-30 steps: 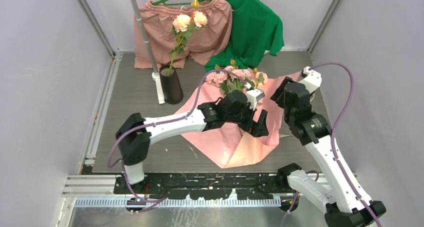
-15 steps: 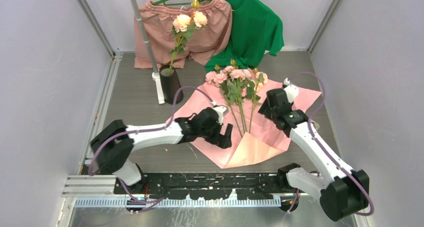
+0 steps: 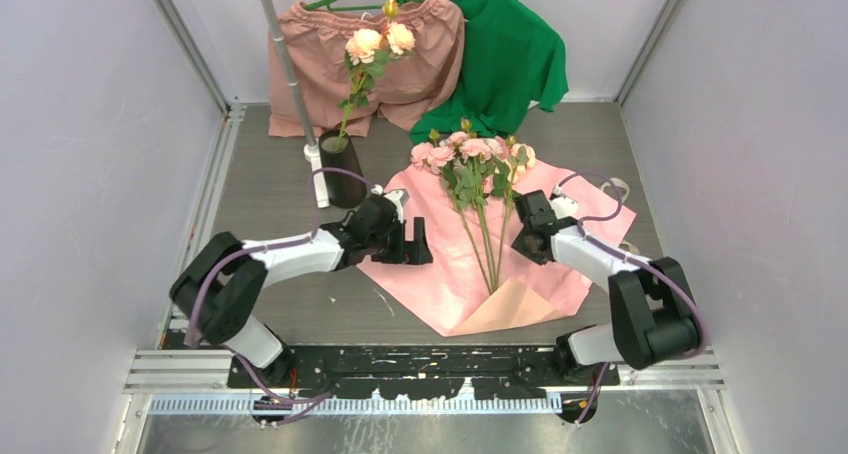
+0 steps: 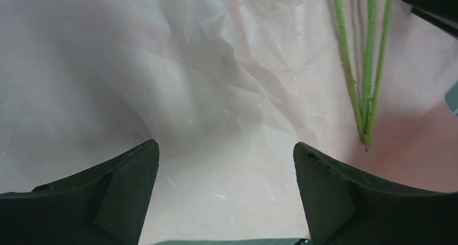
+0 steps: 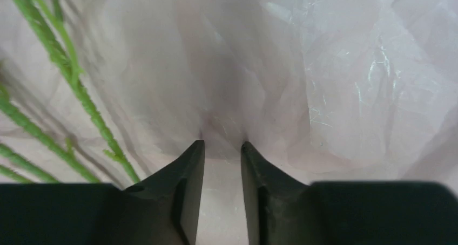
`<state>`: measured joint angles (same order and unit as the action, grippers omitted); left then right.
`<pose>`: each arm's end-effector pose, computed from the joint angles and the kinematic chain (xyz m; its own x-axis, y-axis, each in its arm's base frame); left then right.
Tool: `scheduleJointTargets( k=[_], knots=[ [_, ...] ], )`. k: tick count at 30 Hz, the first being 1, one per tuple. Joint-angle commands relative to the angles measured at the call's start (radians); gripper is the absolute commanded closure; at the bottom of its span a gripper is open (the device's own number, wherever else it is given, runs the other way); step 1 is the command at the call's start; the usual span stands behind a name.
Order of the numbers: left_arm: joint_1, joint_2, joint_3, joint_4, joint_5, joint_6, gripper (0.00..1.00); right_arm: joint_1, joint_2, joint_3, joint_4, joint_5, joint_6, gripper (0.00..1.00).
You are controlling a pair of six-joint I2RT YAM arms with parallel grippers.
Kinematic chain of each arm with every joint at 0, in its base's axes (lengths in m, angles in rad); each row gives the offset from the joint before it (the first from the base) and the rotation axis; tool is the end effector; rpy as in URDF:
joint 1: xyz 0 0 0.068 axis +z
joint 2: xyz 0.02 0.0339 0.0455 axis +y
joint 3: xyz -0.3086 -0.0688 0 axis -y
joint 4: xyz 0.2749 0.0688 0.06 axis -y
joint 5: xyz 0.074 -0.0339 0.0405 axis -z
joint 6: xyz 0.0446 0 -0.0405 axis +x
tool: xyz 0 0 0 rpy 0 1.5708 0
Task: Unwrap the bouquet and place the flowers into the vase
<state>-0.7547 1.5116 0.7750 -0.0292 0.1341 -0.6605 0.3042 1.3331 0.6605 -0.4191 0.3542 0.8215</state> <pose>0.2370 -0.2310 0.1994 -0.8583 -0.0274 -0.5124 0.2818 0.8093 -0.5154 0.2462 0.0611 0.1863 -0.6707 0.5092 -0.5393 0.5325 0.8367 0.1279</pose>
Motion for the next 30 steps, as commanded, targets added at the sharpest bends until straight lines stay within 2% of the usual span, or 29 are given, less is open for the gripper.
scheduleJointTargets(
  k=[1, 2, 3, 4, 14, 23, 25, 30],
  knots=[
    [0.031, 0.127, 0.097, 0.078, 0.110, -0.033, 0.06, -0.004, 0.087, -0.018, 0.131, -0.022, 0.062, 0.69],
    [0.037, 0.155, 0.114, 0.080, 0.123, -0.039, 0.06, -0.004, 0.106, -0.018, 0.143, -0.024, 0.063, 0.77],
    [0.044, 0.181, 0.128, 0.086, 0.138, -0.043, 0.06, -0.004, 0.123, -0.017, 0.151, -0.025, 0.064, 0.92],
    [0.048, 0.202, 0.138, 0.093, 0.146, -0.047, 0.06, -0.004, 0.142, -0.014, 0.160, -0.025, 0.062, 0.98],
    [0.104, 0.360, 0.243, 0.112, 0.189, -0.062, 0.07, -0.032, 0.300, 0.108, 0.180, -0.037, 0.025, 0.99],
    [0.153, 0.426, 0.347, 0.072, 0.195, -0.059, 0.07, -0.084, 0.412, 0.226, 0.191, -0.095, 0.008, 0.99],
    [0.155, 0.425, 0.363, 0.048, 0.195, -0.050, 0.07, -0.087, 0.408, 0.233, 0.177, -0.106, 0.006, 0.99],
    [0.148, 0.351, 0.336, 0.035, 0.199, -0.048, 0.07, -0.086, 0.281, 0.173, 0.170, -0.097, 0.009, 0.99]
  ],
)
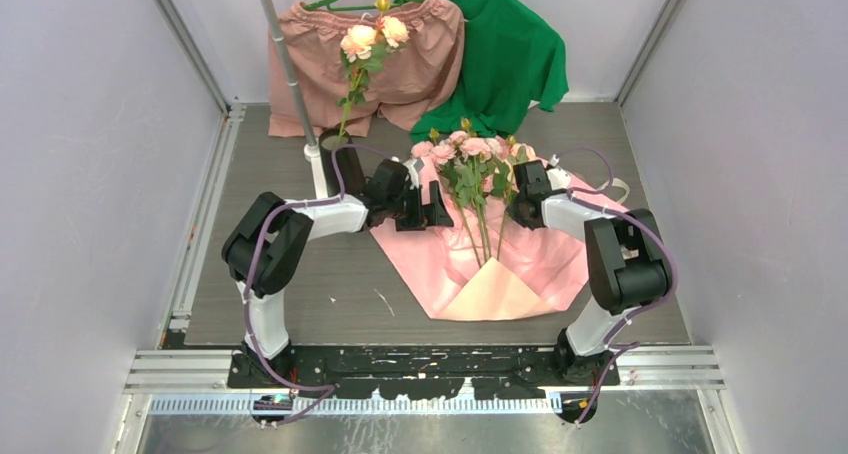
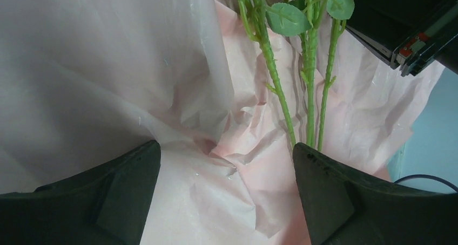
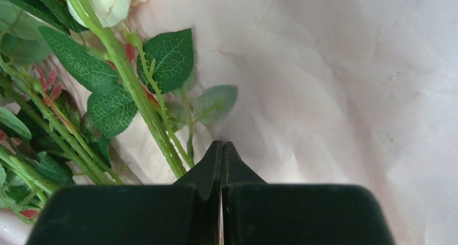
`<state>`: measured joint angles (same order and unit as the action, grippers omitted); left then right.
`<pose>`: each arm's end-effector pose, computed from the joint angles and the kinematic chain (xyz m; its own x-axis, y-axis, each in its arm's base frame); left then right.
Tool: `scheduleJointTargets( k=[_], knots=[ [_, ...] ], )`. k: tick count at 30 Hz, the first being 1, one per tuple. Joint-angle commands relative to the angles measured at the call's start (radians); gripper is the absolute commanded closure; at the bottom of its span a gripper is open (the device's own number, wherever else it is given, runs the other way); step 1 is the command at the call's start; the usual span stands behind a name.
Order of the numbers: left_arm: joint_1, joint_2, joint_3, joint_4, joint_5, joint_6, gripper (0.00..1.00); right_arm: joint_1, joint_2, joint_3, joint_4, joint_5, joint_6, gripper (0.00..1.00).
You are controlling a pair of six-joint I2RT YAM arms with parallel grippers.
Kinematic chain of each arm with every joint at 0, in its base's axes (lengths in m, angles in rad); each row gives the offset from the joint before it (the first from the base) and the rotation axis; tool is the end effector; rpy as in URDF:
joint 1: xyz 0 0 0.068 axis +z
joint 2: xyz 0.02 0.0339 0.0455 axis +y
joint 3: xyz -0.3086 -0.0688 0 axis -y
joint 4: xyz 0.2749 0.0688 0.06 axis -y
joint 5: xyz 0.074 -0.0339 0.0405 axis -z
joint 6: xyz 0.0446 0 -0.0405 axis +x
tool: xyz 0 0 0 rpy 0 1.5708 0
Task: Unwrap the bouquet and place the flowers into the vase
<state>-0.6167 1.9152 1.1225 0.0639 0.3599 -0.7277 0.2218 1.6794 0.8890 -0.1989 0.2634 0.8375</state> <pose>0.3549 -0.2709 0.1732 -0.9083 -0.1192 -0.4010 0.2028 0.7129 -0.6713 0.3477 0.0665 0.1693 -0.5998 0.6001 -0.5293 0.5569 0.7880 0.2625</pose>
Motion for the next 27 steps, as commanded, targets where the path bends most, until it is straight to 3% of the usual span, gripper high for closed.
scheduleJointTargets(
  k=[1, 7, 12, 19, 27],
  knots=[
    [0.002, -0.075, -0.024, -0.059, -0.027, 0.017, 0.07, -0.003, -0.102, -0.066, -0.058, 0.001, -0.010, 0.99],
    [-0.124, -0.243, -0.059, -0.117, -0.157, 0.023, 0.06, -0.002, -0.313, -0.092, -0.131, 0.042, -0.042, 0.99],
    [-0.198, -0.291, -0.030, -0.170, -0.235, 0.034, 0.06, -0.003, -0.427, -0.073, -0.197, 0.057, -0.058, 0.99],
    [-0.303, -0.235, 0.000, -0.151, -0.235, 0.015, 0.06, -0.002, -0.539, -0.040, -0.260, 0.079, -0.076, 0.99],
    [-0.550, -0.100, 0.044, -0.057, -0.209, -0.062, 0.06, -0.003, -0.636, 0.007, -0.325, 0.110, -0.105, 0.99]
  ],
)
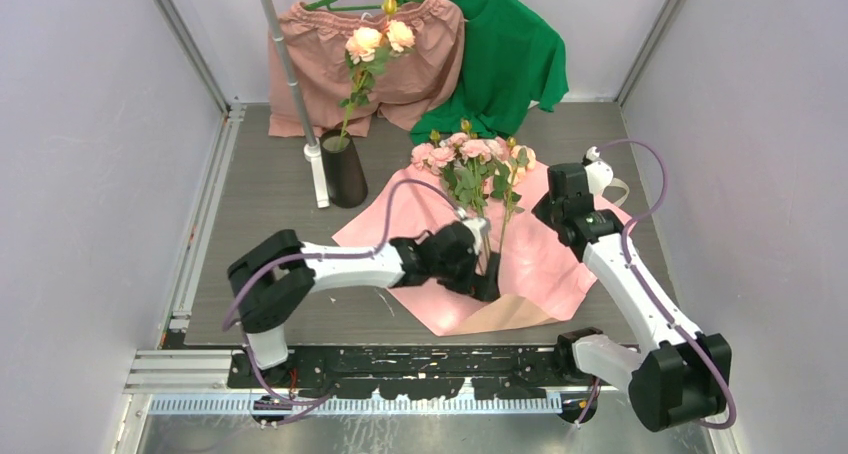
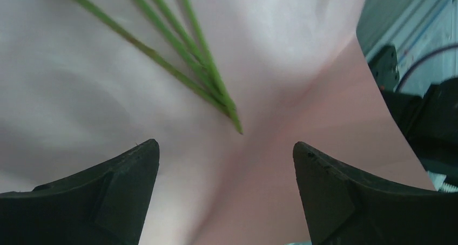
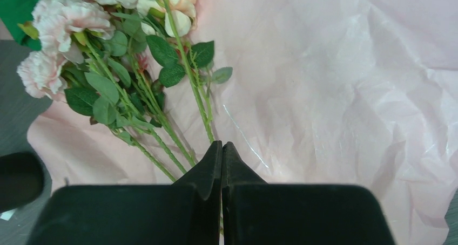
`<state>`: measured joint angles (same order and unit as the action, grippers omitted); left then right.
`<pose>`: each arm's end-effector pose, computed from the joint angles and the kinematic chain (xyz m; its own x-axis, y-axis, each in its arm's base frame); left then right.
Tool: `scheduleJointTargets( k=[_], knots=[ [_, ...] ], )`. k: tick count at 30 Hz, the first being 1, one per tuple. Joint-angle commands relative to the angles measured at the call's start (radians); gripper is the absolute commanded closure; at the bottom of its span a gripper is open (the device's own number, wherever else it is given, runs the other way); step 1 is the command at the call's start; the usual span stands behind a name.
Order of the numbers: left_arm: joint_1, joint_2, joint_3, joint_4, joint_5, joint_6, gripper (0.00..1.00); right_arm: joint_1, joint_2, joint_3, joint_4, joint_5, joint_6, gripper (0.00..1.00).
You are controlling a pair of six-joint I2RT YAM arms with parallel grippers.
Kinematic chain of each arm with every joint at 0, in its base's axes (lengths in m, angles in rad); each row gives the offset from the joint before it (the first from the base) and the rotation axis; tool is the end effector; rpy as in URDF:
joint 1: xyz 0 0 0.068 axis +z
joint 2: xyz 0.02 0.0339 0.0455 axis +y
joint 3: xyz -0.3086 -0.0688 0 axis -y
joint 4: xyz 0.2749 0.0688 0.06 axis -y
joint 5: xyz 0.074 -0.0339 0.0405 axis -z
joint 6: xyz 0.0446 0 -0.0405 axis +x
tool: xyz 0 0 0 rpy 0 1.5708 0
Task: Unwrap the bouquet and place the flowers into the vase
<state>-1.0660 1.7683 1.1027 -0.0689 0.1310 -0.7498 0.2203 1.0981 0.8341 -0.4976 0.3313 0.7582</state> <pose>0.1988 -0.3718 0.2143 -0.8605 0.1604 -0.4835 0.4485 0.6886 -0.5698 0.2419 0.0393 0.2943 -0.4731 0.5604 -0.6798 0.4798 0.8110 0.3347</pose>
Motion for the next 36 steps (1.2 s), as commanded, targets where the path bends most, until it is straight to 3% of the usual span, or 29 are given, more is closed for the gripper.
scheduleJointTargets(
  k=[1, 17, 24, 28, 32, 36],
  knots=[
    [-0.124, 0.066, 0.075, 0.091, 0.031, -0.047, 0.06, -0.001, -0.066, 0.066, -0.034, 0.045, -0.027, 0.99],
    [-0.276, 0.146, 0.036, 0.053, 0.125, -0.109, 0.06, -0.001, -0.140, 0.053, -0.067, 0.055, -0.043, 0.97],
    [-0.313, 0.200, -0.063, 0.237, 0.161, -0.226, 0.06, -0.002, -0.199, -0.004, -0.068, 0.062, -0.045, 0.96],
    [-0.329, 0.208, -0.081, 0.258, 0.145, -0.247, 0.06, -0.001, -0.219, -0.022, -0.075, 0.059, -0.042, 0.96],
    [-0.330, 0.183, -0.067, 0.212, 0.116, -0.225, 0.06, -0.001, -0.224, -0.017, -0.072, 0.062, -0.044, 0.95],
    [-0.327, 0.142, -0.024, 0.092, 0.053, -0.162, 0.06, -0.002, -0.187, 0.003, -0.064, 0.043, -0.064, 0.86]
  ],
)
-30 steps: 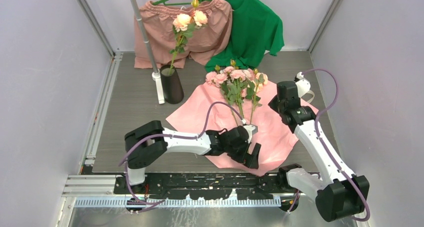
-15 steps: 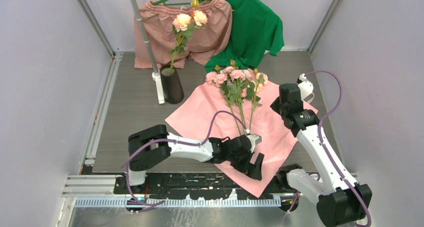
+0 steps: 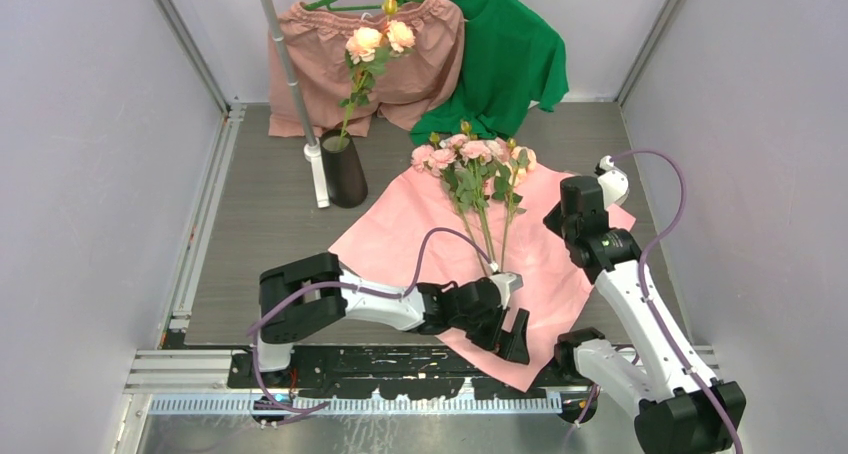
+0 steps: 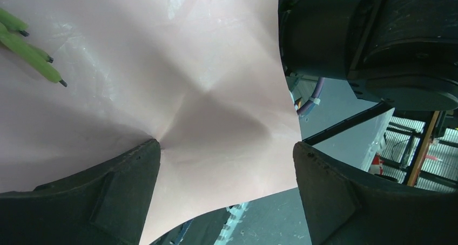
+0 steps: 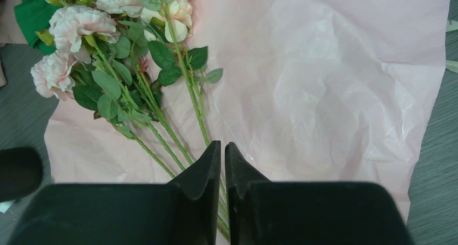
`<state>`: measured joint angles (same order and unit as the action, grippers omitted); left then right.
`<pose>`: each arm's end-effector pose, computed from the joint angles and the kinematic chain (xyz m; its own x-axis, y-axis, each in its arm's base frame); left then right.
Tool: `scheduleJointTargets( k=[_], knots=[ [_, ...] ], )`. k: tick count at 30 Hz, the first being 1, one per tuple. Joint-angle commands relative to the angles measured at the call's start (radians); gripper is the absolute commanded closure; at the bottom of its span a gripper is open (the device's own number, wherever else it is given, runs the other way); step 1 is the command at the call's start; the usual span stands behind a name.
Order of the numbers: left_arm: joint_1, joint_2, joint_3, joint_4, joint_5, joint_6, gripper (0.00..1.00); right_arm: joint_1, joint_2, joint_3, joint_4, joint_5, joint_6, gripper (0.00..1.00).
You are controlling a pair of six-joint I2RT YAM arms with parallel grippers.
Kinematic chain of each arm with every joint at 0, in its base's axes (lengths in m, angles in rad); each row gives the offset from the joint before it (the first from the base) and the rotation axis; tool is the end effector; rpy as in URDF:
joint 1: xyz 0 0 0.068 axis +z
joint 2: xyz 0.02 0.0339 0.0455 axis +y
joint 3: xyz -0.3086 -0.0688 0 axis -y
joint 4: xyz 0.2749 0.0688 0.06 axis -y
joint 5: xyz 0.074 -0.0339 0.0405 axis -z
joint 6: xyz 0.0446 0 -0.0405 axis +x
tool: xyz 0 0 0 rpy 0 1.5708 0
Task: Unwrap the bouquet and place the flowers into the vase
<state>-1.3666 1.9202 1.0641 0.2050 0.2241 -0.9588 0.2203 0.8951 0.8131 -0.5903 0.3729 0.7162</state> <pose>0.0804 -0.4374 0.1639 -0.8814 0.3208 -0.3467 0.4685 0.4999 -0.7284 0.1951 0.0270 0.3196 -0.4094 0.5349 -0.7391 0.4553 0.8218 0.3425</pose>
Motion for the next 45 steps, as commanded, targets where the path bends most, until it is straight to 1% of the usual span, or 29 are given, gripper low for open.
scheduleJointTargets(
  k=[1, 5, 11, 14, 16, 17, 19, 20, 22, 27, 32, 36, 39, 40, 41, 45],
  knots=[
    [-0.021, -0.020, 0.020, -0.199, -0.050, 0.058, 0.06, -0.002, 0.033, 0.031, 0.027, -0.004, -0.025, 0.84],
    [0.021, -0.041, 0.006, -0.229, -0.037, 0.071, 0.05, -0.001, 0.069, 0.041, 0.033, -0.010, -0.026, 0.83],
    [0.065, -0.069, -0.048, -0.218, -0.035, 0.071, 0.05, -0.001, 0.079, 0.039, 0.063, -0.012, -0.039, 0.79],
    [0.100, -0.069, -0.081, -0.176, -0.019, 0.057, 0.05, -0.002, 0.109, 0.042, 0.055, -0.010, -0.039, 0.77],
    [0.122, -0.063, -0.109, -0.138, 0.014, 0.044, 0.05, -0.001, 0.126, 0.037, 0.043, -0.002, -0.024, 0.75],
    [0.128, -0.062, -0.114, -0.128, 0.021, 0.042, 0.05, -0.001, 0.134, 0.031, 0.036, 0.009, -0.008, 0.72],
    [0.131, -0.059, -0.115, -0.130, 0.018, 0.046, 0.05, -0.012, 0.158, 0.005, 0.029, 0.016, 0.036, 0.47],
    [0.132, -0.058, -0.113, -0.129, 0.019, 0.047, 0.05, -0.015, 0.176, -0.011, 0.031, 0.012, 0.048, 0.43],
    [0.137, -0.053, -0.112, -0.119, 0.029, 0.048, 0.05, -0.015, 0.209, -0.040, 0.031, 0.021, 0.080, 0.40],
    [0.162, -0.043, -0.120, -0.082, 0.069, 0.037, 0.06, -0.016, 0.278, -0.082, 0.024, 0.039, 0.127, 0.40],
    [0.177, -0.060, -0.138, -0.059, 0.078, 0.040, 0.06, -0.016, 0.317, -0.131, 0.033, 0.031, 0.162, 0.41],
    [0.181, -0.061, -0.150, -0.035, 0.091, 0.034, 0.06, -0.017, 0.350, -0.165, 0.058, 0.024, 0.180, 0.47],
    [0.187, -0.053, -0.157, -0.020, 0.104, 0.030, 0.06, -0.016, 0.391, -0.181, 0.089, 0.012, 0.193, 0.59],
    [0.188, -0.051, -0.158, -0.016, 0.109, 0.029, 0.06, -0.017, 0.410, -0.182, 0.097, 0.008, 0.198, 0.66],
    [0.193, -0.049, -0.160, -0.012, 0.112, 0.029, 0.06, -0.018, 0.428, -0.184, 0.107, 0.001, 0.201, 0.76],
    [0.216, -0.038, -0.168, -0.001, 0.123, 0.032, 0.06, -0.019, 0.500, -0.191, 0.160, -0.010, 0.207, 0.96]
  ],
)
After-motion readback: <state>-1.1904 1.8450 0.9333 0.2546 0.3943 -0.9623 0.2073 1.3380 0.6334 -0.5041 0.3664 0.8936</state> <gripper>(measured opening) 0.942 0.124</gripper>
